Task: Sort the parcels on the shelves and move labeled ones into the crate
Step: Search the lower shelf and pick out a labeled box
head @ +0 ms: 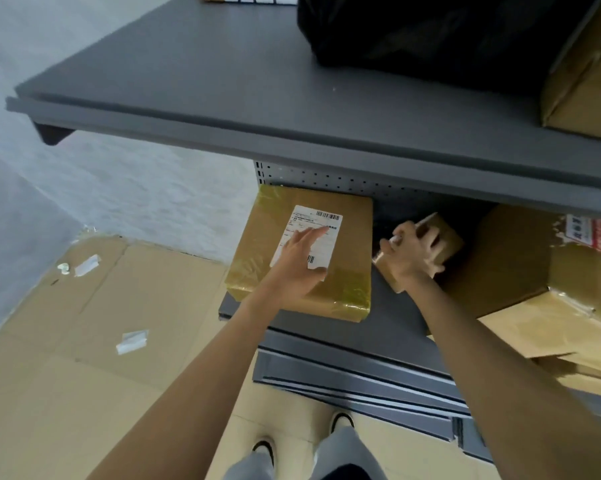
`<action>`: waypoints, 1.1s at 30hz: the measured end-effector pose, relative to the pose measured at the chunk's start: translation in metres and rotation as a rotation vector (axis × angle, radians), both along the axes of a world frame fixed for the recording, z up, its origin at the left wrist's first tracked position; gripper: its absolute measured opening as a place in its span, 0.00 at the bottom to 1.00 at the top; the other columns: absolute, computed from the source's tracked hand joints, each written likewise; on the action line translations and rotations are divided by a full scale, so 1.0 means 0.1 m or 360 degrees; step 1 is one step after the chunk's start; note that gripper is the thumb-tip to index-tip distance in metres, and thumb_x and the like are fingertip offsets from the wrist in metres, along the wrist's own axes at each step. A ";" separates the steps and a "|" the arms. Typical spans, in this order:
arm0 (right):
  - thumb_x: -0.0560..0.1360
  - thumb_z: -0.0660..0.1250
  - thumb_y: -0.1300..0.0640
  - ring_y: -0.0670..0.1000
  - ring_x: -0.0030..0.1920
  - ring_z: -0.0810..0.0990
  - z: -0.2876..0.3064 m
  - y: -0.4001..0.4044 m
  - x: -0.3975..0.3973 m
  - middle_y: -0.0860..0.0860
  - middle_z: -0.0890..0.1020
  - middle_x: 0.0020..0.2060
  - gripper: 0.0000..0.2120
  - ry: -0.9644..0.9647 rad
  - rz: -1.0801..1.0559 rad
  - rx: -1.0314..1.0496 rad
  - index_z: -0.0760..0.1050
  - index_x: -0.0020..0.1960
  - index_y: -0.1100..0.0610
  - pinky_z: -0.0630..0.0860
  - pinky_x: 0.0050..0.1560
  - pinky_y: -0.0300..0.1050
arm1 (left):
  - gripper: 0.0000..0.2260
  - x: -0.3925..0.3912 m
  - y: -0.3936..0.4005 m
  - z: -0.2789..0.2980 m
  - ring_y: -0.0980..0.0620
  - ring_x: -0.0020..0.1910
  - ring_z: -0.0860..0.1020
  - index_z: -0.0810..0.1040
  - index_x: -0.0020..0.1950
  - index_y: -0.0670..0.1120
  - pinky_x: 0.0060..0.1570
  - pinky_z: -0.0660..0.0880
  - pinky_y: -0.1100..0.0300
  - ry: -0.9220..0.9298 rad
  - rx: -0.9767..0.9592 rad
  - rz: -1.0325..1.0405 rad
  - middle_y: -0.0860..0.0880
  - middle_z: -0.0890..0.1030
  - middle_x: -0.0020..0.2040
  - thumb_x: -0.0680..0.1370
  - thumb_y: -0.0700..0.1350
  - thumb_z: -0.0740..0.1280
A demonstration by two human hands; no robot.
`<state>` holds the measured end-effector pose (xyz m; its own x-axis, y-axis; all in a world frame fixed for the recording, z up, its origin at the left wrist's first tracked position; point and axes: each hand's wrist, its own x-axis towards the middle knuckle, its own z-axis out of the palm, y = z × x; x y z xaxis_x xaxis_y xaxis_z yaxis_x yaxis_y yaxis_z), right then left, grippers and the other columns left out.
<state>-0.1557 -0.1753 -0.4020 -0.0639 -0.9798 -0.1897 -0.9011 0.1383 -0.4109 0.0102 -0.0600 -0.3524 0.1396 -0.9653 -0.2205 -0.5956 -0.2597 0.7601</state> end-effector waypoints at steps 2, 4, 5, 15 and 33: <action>0.76 0.64 0.47 0.63 0.68 0.58 0.06 0.18 -0.08 0.59 0.60 0.68 0.13 -0.0153 -0.0066 -0.0133 0.71 0.57 0.51 0.64 0.60 0.67 | 0.30 -0.10 -0.01 0.02 0.47 0.72 0.62 0.58 0.74 0.53 0.70 0.61 0.47 0.0085 0.0011 -0.0033 0.50 0.60 0.74 0.75 0.43 0.67; 0.76 0.64 0.49 0.63 0.69 0.56 0.15 0.36 -0.19 0.58 0.60 0.69 0.11 -0.0322 -0.0073 -0.0231 0.72 0.56 0.51 0.64 0.61 0.66 | 0.31 -0.23 -0.02 0.03 0.48 0.72 0.63 0.57 0.74 0.55 0.70 0.61 0.48 0.0202 0.0063 -0.0050 0.50 0.61 0.74 0.75 0.49 0.67; 0.75 0.65 0.51 0.62 0.69 0.56 0.20 0.44 -0.24 0.58 0.60 0.69 0.11 -0.0426 -0.0079 -0.0276 0.73 0.56 0.52 0.64 0.61 0.65 | 0.32 -0.30 -0.03 0.04 0.49 0.72 0.62 0.57 0.74 0.55 0.70 0.61 0.48 0.0255 0.0099 -0.0055 0.50 0.61 0.75 0.74 0.51 0.67; 0.66 0.63 0.49 0.50 0.65 0.70 0.72 1.03 -0.56 0.52 0.71 0.64 0.32 -0.1607 -0.0278 -0.0249 0.66 0.69 0.53 0.69 0.65 0.49 | 0.20 -0.82 0.15 0.19 0.57 0.57 0.76 0.73 0.60 0.51 0.58 0.74 0.56 0.1155 0.0324 -0.0049 0.51 0.78 0.60 0.70 0.45 0.73; 0.76 0.65 0.62 0.49 0.63 0.73 0.45 1.20 -0.82 0.44 0.77 0.56 0.31 -0.1688 -0.0195 0.0301 0.58 0.74 0.47 0.71 0.64 0.47 | 0.33 -1.01 0.12 -0.09 0.65 0.42 0.72 0.60 0.73 0.50 0.23 0.67 0.79 0.0754 0.0177 0.0036 0.62 0.71 0.50 0.72 0.34 0.69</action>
<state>-0.2377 -0.0553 -0.3574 0.1262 -0.9270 -0.3532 -0.0752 0.3460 -0.9352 -0.0904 -0.0479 -0.3612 0.0193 -0.9302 -0.3666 -0.1839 -0.3637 0.9132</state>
